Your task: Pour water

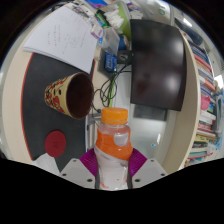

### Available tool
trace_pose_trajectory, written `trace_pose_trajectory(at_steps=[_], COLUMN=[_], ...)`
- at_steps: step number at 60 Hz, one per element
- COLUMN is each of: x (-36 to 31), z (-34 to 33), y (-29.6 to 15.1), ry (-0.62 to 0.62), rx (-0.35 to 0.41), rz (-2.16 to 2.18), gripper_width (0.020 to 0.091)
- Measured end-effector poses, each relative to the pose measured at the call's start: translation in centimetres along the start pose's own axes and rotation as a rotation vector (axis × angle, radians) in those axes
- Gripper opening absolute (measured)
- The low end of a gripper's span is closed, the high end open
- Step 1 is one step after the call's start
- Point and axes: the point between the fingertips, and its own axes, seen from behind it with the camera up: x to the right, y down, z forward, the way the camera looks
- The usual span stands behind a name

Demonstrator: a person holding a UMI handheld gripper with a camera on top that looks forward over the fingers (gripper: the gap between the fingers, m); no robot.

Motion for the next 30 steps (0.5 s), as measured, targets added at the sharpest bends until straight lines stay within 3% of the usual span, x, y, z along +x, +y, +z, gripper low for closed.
trace_pose_trajectory(at_steps=[30], x=[-0.2], z=[1.3], y=[-2.6], ry=[-0.005], rx=[-0.021], rz=[-0.444], gripper_width=[0.0367])
